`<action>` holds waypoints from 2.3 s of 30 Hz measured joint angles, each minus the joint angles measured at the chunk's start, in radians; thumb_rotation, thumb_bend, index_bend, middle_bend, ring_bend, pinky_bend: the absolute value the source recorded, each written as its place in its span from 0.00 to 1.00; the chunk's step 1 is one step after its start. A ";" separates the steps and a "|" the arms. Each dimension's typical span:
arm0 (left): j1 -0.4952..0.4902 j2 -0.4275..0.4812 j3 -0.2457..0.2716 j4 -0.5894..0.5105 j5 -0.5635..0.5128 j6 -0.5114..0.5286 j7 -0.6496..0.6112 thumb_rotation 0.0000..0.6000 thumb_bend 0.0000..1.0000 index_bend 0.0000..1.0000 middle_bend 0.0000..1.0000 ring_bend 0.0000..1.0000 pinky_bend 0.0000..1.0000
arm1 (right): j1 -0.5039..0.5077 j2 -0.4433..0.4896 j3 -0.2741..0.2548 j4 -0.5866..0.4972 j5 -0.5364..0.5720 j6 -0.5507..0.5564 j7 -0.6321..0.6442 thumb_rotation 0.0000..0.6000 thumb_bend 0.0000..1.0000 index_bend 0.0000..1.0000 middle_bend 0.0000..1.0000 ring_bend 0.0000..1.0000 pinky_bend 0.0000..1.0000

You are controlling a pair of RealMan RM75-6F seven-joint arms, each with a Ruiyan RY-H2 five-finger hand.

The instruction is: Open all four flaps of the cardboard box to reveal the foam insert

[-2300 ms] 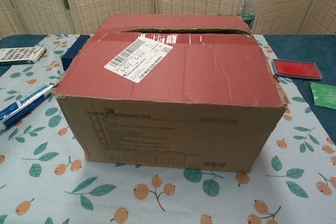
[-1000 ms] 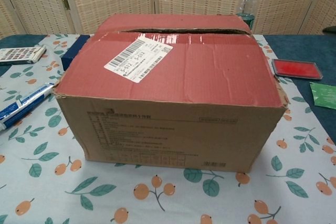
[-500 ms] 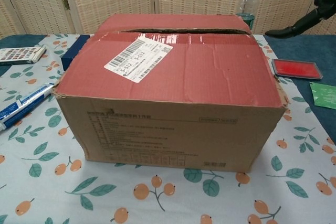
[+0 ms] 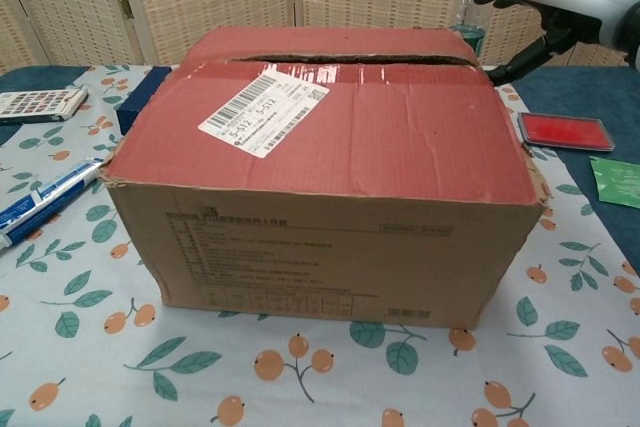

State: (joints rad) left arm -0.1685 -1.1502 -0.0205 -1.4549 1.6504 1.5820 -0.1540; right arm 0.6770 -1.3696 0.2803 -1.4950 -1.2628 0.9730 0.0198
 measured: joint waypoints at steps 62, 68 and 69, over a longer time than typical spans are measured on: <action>-0.003 0.018 -0.052 0.053 -0.149 -0.109 -0.093 1.00 0.28 0.07 0.06 0.00 0.00 | 0.393 -0.111 0.225 0.535 0.328 -0.269 0.051 0.89 0.33 0.00 0.00 0.04 0.00; -0.004 0.014 -0.047 0.039 -0.136 -0.106 -0.061 1.00 0.28 0.07 0.06 0.00 0.00 | 0.292 0.036 0.207 0.216 0.311 -0.236 0.074 0.89 0.33 0.00 0.01 0.11 0.00; -0.004 0.013 -0.046 0.037 -0.133 -0.104 -0.056 1.00 0.28 0.07 0.06 0.00 0.00 | 0.273 0.063 0.203 0.159 0.309 -0.231 0.078 0.89 0.33 0.00 0.01 0.11 0.00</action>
State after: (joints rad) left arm -0.1721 -1.1368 -0.0670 -1.4176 1.5173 1.4778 -0.2104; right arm 0.9499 -1.3063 0.4835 -1.3357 -0.9534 0.7424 0.0981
